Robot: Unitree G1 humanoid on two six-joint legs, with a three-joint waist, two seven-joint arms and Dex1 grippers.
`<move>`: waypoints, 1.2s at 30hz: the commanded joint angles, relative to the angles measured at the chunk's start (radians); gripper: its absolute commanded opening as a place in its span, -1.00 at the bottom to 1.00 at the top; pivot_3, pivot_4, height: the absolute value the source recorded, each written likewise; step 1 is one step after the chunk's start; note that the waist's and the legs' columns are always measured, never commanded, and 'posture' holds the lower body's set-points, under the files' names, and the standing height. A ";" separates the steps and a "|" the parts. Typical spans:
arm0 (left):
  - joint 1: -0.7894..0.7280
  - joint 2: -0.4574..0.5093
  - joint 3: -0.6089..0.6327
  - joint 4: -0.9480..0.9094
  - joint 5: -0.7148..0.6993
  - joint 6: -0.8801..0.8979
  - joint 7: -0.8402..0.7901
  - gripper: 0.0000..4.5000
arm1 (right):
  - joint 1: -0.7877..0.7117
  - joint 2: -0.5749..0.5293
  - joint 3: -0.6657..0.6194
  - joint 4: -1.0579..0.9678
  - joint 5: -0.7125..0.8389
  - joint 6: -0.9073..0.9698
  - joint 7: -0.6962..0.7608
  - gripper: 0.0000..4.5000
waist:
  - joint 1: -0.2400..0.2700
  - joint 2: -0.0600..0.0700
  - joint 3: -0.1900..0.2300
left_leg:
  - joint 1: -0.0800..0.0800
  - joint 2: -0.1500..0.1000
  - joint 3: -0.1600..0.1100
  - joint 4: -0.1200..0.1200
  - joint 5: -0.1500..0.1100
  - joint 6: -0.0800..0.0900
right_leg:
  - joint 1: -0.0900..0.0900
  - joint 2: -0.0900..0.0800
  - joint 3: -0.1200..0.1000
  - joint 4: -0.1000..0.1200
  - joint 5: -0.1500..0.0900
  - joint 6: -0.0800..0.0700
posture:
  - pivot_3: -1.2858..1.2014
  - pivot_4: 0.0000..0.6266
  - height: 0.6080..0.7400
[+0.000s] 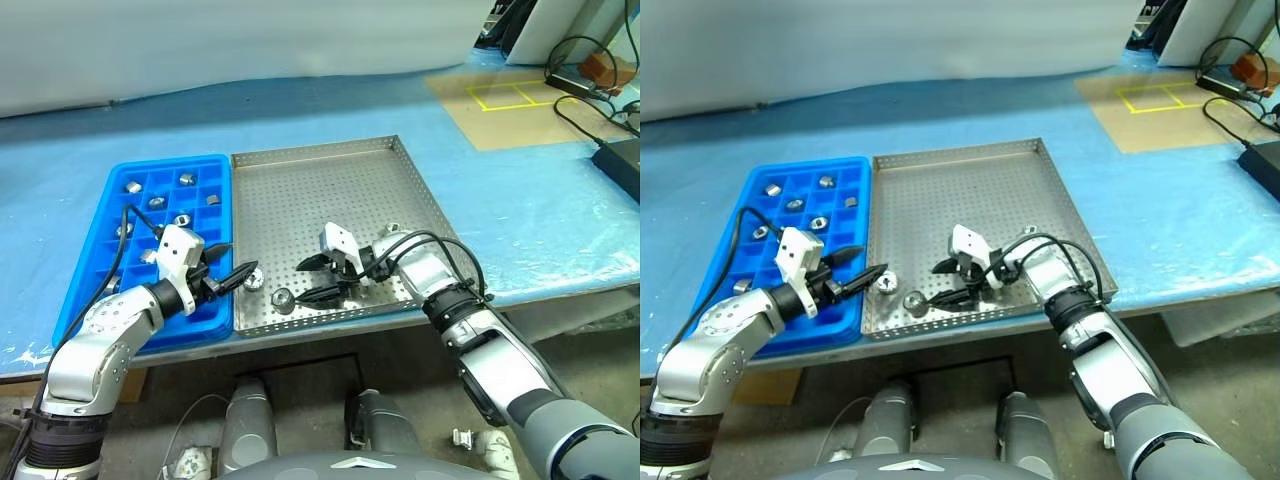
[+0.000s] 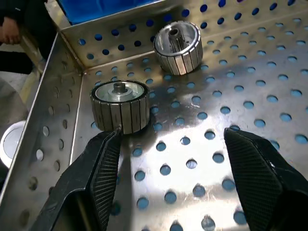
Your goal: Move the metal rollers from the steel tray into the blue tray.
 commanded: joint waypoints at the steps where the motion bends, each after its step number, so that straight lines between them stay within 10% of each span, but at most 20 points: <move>1: 0.028 0.003 0.034 -0.066 -0.022 0.023 0.025 0.62 | -0.021 0.033 0.011 0.051 -0.025 -0.061 0.028 0.59 | 0.001 0.000 0.000 | 0.000 0.000 0.000 0.000 0.000 0.000 | 0.000 0.000 0.000 0.000 0.000 0.000 | 0.22 -0.52 1.00; 25: 0.038 0.014 0.043 -0.145 -0.045 0.120 0.100 0.62 | -0.001 0.076 0.070 -0.174 -0.072 0.044 0.062 0.59 | 0.047 0.000 0.000 | -0.002 0.002 0.000 -0.001 0.000 0.000 | -0.002 0.001 -0.001 -0.001 -0.001 -0.002 | 0.25 -0.52 1.00; 32: 0.035 0.016 0.047 -0.155 -0.048 0.134 0.105 0.63 | -0.002 0.067 0.070 -0.167 -0.083 0.041 0.049 -0.27 | 0.047 0.000 0.000 | -0.002 0.002 0.000 -0.001 0.000 0.000 | -0.002 0.001 -0.001 -0.001 -0.001 -0.001 | 0.25 -0.52 1.00; 36: 0.024 0.018 0.043 -0.130 -0.040 0.123 0.094 0.63 | 0.000 0.059 0.068 -0.173 -0.077 0.044 0.056 -0.28 | 0.047 0.000 0.000 | -0.002 0.002 0.000 -0.001 0.000 0.000 | -0.002 0.001 -0.001 -0.001 -0.001 -0.001 | 0.23 -0.52 1.00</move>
